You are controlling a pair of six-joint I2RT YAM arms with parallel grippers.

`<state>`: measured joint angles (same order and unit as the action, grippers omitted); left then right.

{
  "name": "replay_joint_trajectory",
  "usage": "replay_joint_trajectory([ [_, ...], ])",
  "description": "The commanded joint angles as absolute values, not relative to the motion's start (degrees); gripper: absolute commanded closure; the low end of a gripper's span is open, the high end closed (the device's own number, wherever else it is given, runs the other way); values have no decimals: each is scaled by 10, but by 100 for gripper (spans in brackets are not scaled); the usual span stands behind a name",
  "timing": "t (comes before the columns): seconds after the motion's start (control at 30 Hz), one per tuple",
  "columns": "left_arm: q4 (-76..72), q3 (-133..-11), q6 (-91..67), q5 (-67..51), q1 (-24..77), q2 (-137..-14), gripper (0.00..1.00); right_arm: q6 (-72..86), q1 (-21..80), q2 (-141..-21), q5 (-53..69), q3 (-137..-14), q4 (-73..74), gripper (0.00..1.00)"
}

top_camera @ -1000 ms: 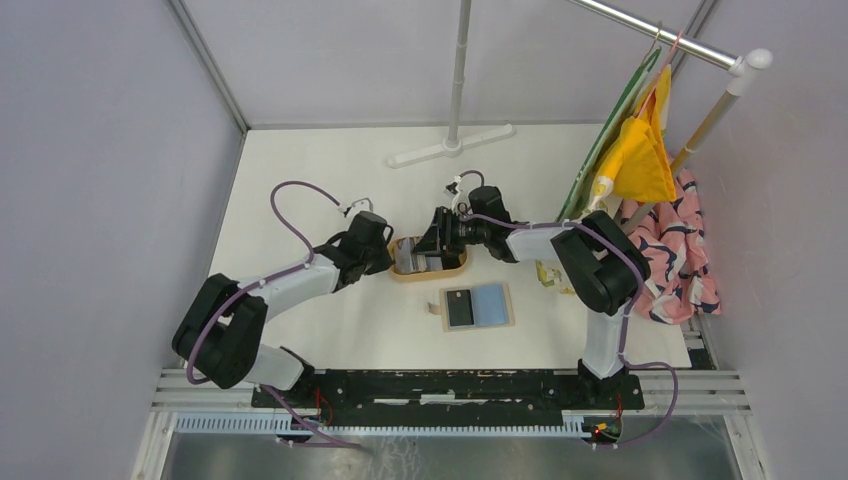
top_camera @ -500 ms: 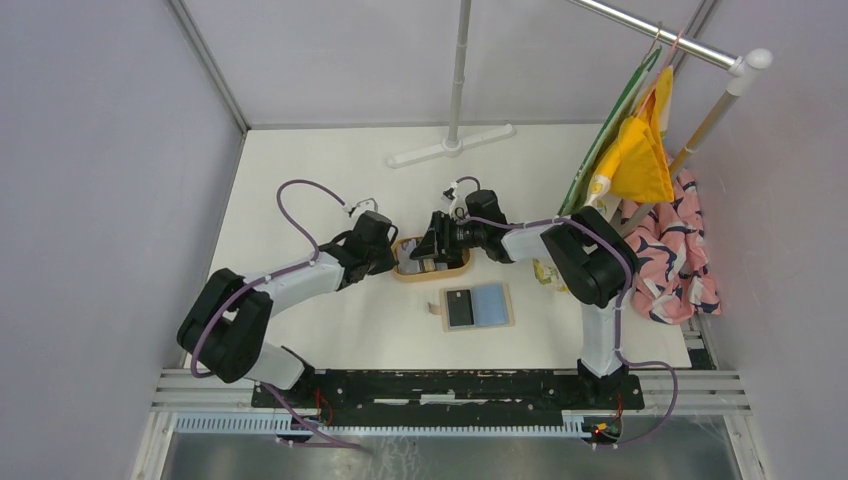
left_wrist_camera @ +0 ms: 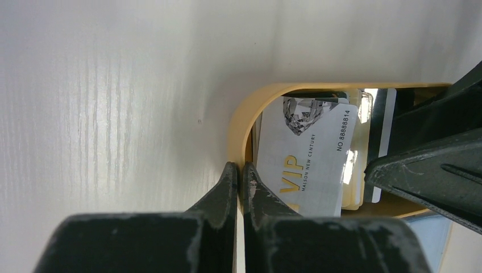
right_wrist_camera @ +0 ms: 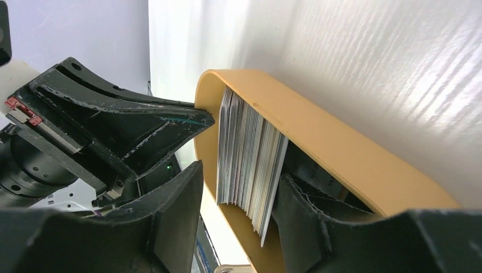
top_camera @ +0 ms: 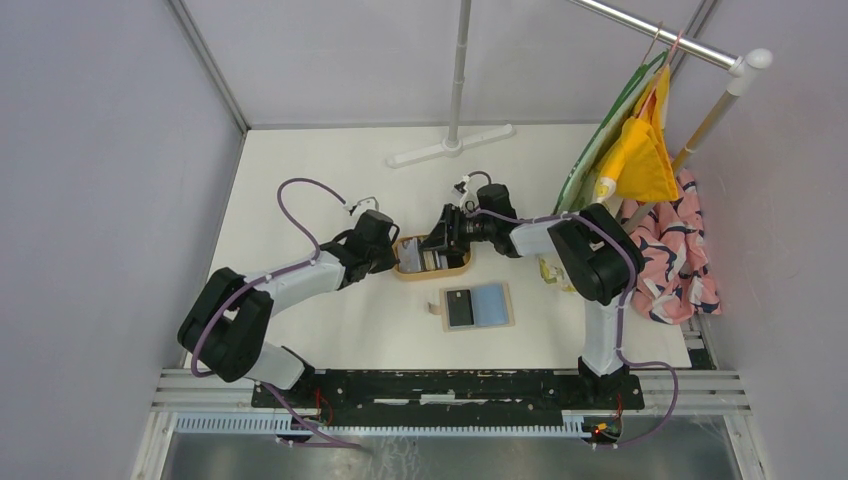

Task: Put the credit cards into the card holder
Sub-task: Pick up the credit card from the storage box.

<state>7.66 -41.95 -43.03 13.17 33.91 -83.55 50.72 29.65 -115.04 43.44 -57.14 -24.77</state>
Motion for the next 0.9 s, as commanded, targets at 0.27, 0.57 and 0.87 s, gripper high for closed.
replay_joint_trajectory([
  [0.27, 38, -465, -454, 144, 344, -827, 98, 471, 280, -1117, 433, -578, -244, 58],
  [0.57, 40, -465, -452, 149, 344, -831, 98, 449, 268, -1109, 421, -575, -223, 67],
  [0.87, 39, -466, -453, 151, 344, -835, 98, 427, 260, -1102, 410, -573, -203, 82],
])
